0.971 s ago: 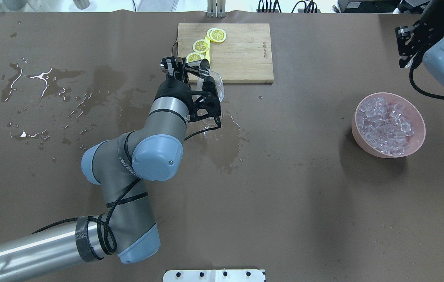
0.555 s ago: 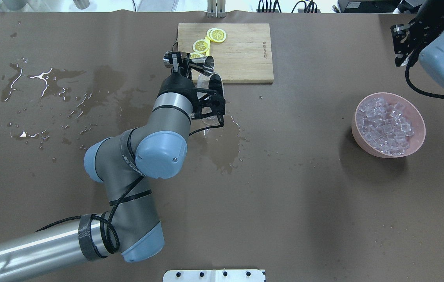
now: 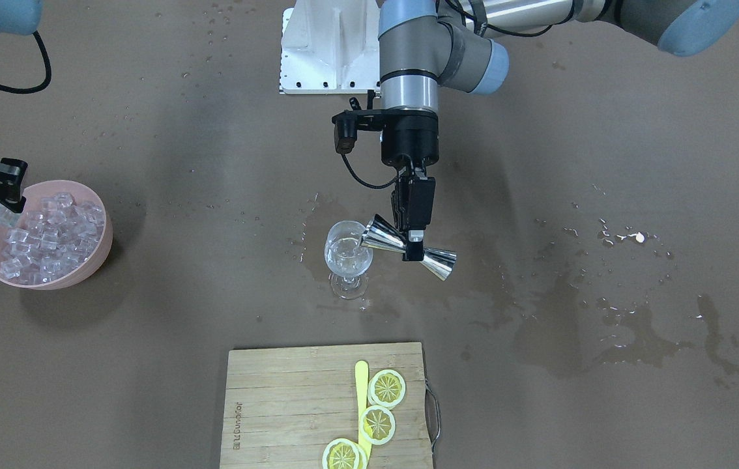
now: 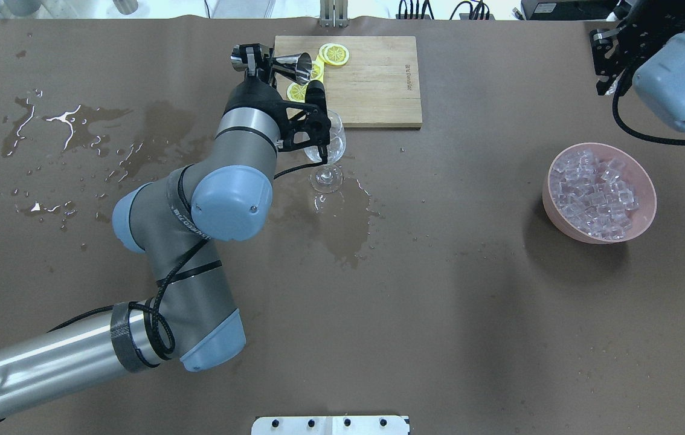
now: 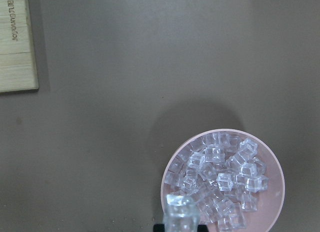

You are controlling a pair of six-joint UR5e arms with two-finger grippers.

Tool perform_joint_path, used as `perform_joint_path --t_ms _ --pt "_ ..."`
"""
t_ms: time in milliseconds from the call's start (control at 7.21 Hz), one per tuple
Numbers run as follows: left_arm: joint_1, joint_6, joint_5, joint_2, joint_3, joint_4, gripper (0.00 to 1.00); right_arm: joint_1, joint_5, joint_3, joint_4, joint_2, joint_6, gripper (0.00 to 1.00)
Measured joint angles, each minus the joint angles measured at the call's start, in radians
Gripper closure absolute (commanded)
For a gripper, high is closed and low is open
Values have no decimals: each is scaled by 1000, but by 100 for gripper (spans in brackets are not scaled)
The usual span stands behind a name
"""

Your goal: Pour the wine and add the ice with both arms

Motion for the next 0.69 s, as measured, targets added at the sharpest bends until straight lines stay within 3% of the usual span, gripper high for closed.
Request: perform_joint_path --t_ms 693 --pt "-10 31 6 9 13 31 100 -21 -2 -17 1 42 41 78"
